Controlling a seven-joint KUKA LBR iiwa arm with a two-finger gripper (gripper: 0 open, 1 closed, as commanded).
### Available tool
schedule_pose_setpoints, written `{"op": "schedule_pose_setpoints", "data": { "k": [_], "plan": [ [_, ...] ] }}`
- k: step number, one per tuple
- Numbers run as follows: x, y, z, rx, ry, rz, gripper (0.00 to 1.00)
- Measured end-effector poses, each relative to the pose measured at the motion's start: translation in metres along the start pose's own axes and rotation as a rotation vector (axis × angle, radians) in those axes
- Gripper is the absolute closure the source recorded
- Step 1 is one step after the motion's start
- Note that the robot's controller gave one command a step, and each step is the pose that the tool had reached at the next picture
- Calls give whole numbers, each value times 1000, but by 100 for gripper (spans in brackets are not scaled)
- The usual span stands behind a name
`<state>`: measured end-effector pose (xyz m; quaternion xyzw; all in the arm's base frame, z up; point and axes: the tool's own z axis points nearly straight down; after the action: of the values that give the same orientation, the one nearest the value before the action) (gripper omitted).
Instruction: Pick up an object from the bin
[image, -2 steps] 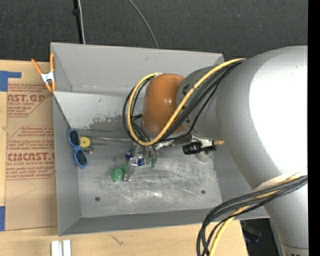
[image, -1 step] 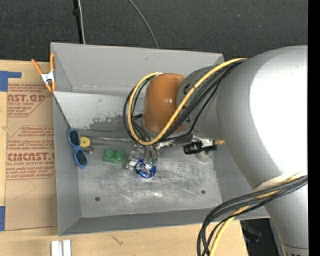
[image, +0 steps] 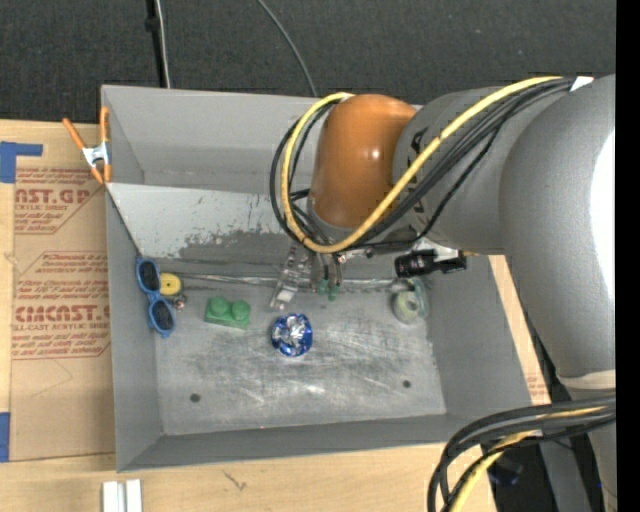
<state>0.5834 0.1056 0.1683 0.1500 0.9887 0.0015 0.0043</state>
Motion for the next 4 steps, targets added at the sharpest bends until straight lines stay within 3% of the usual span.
{"op": "schedule_pose_setpoints", "data": {
  "k": [1, 2, 3, 4],
  "plan": [
    [2, -1, 5, 4, 6, 0, 0],
    [8, -63, 93, 4, 3, -11, 0],
    [6, -59, 88, 0, -2, -14, 100],
    [5, -57, -77, 0, -2, -98, 100]
  ]
}}
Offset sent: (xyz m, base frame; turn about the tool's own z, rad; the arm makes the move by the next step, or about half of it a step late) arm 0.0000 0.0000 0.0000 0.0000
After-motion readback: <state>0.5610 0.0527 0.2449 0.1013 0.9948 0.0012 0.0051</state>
